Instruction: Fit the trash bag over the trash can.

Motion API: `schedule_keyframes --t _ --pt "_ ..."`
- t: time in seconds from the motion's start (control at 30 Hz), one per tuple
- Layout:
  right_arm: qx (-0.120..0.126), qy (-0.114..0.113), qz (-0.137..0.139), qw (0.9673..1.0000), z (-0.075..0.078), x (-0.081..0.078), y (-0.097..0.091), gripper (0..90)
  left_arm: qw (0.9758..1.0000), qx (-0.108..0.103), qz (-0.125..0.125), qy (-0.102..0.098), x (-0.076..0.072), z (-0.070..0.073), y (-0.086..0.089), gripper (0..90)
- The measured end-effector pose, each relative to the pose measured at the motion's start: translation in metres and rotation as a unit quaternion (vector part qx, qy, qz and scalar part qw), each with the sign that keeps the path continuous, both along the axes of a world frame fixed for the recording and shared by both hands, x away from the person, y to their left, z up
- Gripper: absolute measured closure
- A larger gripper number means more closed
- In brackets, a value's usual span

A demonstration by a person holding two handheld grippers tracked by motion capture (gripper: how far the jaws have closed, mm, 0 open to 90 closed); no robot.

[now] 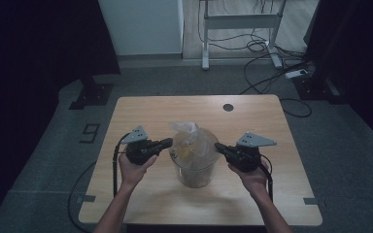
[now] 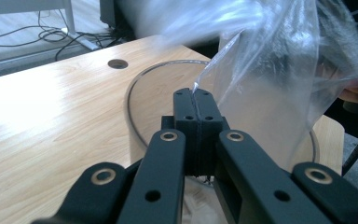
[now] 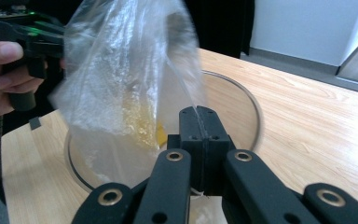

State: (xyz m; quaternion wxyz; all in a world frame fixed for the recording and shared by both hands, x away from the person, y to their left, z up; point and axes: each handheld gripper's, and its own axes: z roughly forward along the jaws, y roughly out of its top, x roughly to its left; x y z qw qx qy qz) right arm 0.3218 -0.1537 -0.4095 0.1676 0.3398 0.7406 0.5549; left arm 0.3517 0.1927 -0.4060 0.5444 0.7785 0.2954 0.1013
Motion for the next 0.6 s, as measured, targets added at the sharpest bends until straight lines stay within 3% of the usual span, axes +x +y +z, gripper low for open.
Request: schedule_keyframes --t 0.4,0.6 --pt "0.014 0.000 -0.035 0.9993 -0.016 -0.006 -0.023 89.3 0.9999 -0.001 -0.001 0.010 -0.005 -0.008 0.017 90.0" --pt "0.021 0.011 -0.033 0.9992 -0.028 -0.006 -0.026 89.2 0.9998 -0.004 -0.012 0.012 -0.009 -0.012 0.018 90.0"
